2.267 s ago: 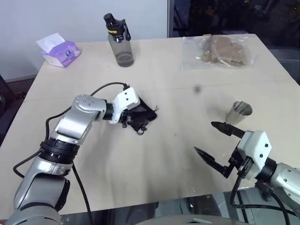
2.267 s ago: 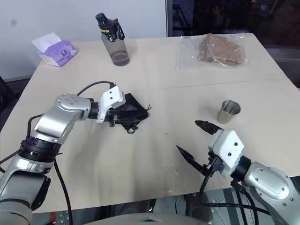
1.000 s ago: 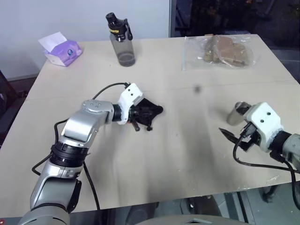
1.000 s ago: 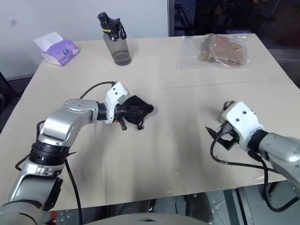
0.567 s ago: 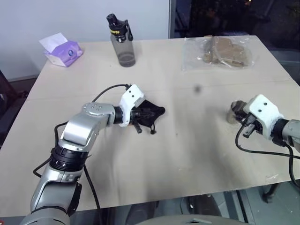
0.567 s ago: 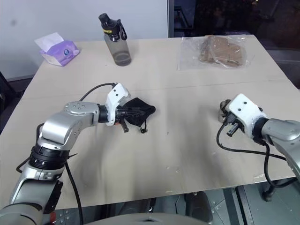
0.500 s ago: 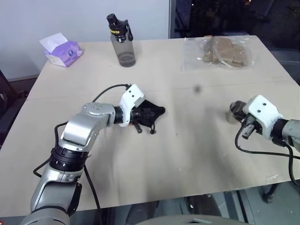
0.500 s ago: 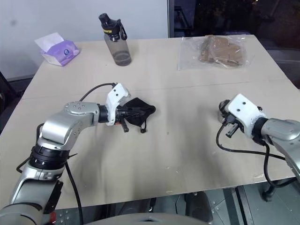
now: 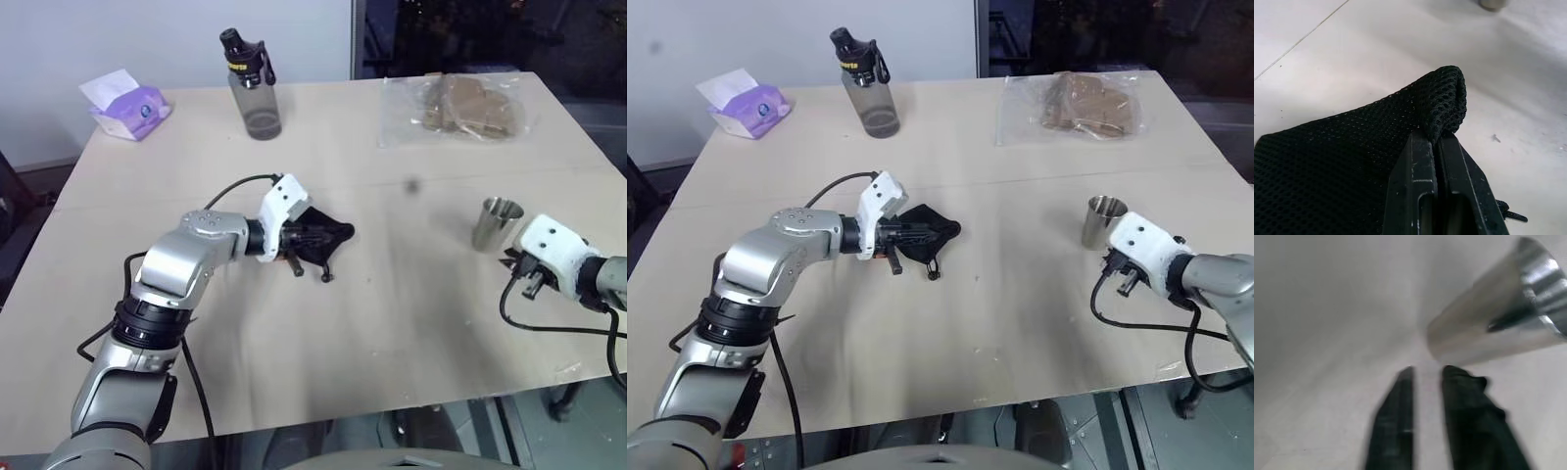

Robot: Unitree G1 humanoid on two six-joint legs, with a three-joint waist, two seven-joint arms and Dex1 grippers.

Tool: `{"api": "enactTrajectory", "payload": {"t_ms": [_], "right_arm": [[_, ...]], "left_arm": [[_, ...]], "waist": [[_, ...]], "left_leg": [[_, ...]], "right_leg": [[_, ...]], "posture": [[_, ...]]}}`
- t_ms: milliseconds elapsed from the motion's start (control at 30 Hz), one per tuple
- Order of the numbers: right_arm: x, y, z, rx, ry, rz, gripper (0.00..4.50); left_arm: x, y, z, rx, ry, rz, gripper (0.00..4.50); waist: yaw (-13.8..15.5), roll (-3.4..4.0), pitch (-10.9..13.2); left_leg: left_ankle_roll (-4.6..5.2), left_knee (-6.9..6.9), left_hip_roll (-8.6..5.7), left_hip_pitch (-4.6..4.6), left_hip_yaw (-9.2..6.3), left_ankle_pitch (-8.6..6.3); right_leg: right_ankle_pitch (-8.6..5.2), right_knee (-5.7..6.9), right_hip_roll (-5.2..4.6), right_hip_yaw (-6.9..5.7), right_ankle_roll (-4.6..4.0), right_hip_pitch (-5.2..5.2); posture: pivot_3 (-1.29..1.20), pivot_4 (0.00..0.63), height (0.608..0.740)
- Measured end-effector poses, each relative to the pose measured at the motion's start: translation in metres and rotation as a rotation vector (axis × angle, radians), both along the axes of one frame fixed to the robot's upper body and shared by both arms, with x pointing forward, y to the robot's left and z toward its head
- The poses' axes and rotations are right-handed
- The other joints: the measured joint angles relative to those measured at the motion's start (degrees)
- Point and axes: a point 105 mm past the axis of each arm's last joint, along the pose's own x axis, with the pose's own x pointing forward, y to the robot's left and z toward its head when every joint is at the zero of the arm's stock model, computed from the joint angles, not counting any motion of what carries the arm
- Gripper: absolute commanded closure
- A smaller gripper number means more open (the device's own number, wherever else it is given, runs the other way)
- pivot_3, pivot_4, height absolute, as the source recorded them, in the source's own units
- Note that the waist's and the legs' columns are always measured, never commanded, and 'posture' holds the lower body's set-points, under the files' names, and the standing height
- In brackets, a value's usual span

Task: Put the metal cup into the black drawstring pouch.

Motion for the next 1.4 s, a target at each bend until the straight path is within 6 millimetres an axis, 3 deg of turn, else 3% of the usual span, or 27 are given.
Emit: {"api": "enactTrajectory", "payload": {"t_ms": [200, 367, 533, 733, 1033, 1400], "right_arm": [[0.008, 0.009, 0.018, 0.034, -0.039, 0.03, 2.74], [0.0, 0.028, 0.037, 0.042, -0.013, 0.144, 2.74], [0.005, 0.025, 0.053, 0.015, -0.032, 0.152, 2.74], [0.014, 0.013, 0.034, 0.011, 0.062, 0.106, 2.74], [0.026, 0.012, 0.03, -0.001, 0.074, 0.09, 2.74], [0.016, 0.028, 0.048, 0.055, 0.042, 0.144, 2.74]], "left_arm": [[-0.003, 0.002, -0.007, 0.003, 0.012, 0.013, 4.5], [-0.006, 0.003, -0.008, 0.007, 0.0, 0.02, 4.5], [-0.009, 0.004, -0.008, 0.007, -0.008, 0.027, 4.5], [-0.01, 0.007, -0.009, 0.008, -0.004, 0.05, 4.5], [-0.013, 0.007, -0.008, 0.009, -0.009, 0.061, 4.5], [-0.015, 0.006, -0.006, 0.007, -0.015, 0.058, 4.5]], "waist": [[0.1, 0.01, 0.0], [0.2, 0.03, 0.0], [0.2, 0.04, 0.0], [0.2, 0.04, 0.0], [0.2, 0.05, 0.0], [0.2, 0.06, 0.0]], "left_leg": [[0.01, 0.0, -0.02, -0.15, -0.02, -0.01], [0.03, 0.0, -0.02, -0.17, -0.04, -0.02], [0.04, 0.01, -0.03, -0.17, -0.02, -0.03], [0.04, 0.01, -0.04, -0.19, 0.0, -0.03], [0.03, 0.01, -0.04, -0.23, -0.01, -0.03], [0.04, 0.01, -0.04, -0.25, -0.03, -0.03]], "right_leg": [[0.0, -0.03, -0.03, -0.02, 0.0, -0.1], [0.01, -0.03, -0.04, -0.07, 0.01, -0.08], [0.01, -0.03, -0.07, -0.07, 0.02, -0.09], [0.01, -0.04, -0.08, -0.07, 0.02, -0.12], [0.01, -0.04, -0.08, -0.07, 0.02, -0.14], [0.02, -0.04, -0.08, -0.08, 0.02, -0.15]], "posture": [[0.0, 0.15, 0.74], [0.0, 0.15, 0.74], [0.0, 0.15, 0.74], [0.0, 0.15, 0.74], [0.0, 0.15, 0.74], [0.0, 0.15, 0.74]]}}
